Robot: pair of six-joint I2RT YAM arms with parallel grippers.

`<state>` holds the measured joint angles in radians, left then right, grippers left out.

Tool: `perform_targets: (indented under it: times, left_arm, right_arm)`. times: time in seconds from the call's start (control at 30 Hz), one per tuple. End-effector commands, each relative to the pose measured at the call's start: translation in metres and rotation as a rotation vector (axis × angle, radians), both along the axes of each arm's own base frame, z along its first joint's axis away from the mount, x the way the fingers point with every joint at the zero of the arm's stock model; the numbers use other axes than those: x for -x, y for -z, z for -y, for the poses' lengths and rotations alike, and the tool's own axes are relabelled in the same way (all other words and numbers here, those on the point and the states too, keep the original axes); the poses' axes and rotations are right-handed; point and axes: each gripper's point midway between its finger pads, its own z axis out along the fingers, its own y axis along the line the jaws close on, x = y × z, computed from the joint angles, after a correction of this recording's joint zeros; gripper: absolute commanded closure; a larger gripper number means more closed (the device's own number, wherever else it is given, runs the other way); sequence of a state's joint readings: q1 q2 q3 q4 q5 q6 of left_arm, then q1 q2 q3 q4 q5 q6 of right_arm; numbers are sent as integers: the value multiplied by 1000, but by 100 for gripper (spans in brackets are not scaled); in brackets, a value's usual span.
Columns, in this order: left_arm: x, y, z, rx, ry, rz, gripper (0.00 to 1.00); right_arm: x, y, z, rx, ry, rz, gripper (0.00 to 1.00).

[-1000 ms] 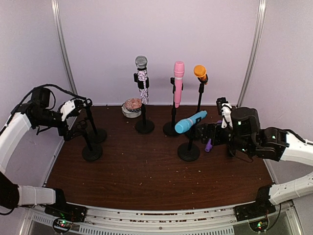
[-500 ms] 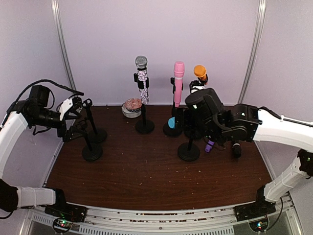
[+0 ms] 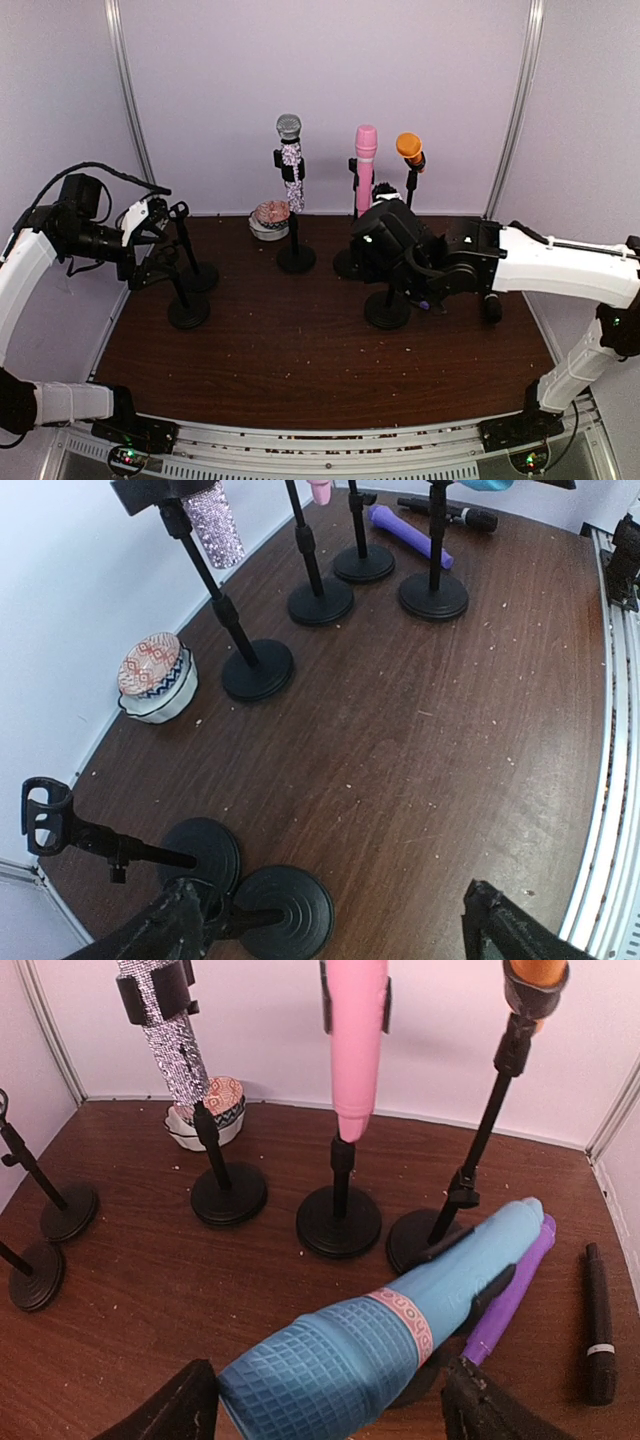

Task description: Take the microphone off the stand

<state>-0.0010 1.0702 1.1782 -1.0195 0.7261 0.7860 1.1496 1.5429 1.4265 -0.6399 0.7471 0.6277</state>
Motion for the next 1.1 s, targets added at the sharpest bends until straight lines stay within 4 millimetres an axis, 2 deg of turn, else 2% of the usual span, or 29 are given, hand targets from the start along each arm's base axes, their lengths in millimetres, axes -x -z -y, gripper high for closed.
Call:
perform_targets:
  times: [0.0, 0.1, 0.23, 0.37, 0.6, 0.9, 1.07]
  left_arm:
    - [8, -5, 7, 35, 37, 10, 8]
    - [10, -8, 10, 51, 46, 9, 9]
    - [12, -11, 15, 80, 50, -5, 9]
    - [14, -11, 22, 102, 58, -29, 12]
    - [11, -14, 41, 118, 71, -19, 12]
    - [-19, -23, 66, 170, 48, -33, 16]
    - [-28, -26, 80, 176, 55, -45, 19]
  right_arm:
    - [18, 7, 51, 28, 45, -34, 22]
    - [27, 1, 71, -15, 51, -29, 23]
    - [33, -9, 82, -88, 37, -18, 23]
    - [31, -7, 82, -91, 44, -41, 21]
    - [21, -3, 68, -40, 50, -89, 18]
    - [26, 19, 99, -1, 106, -139, 42]
    - [27, 18, 115, 3, 128, -149, 46]
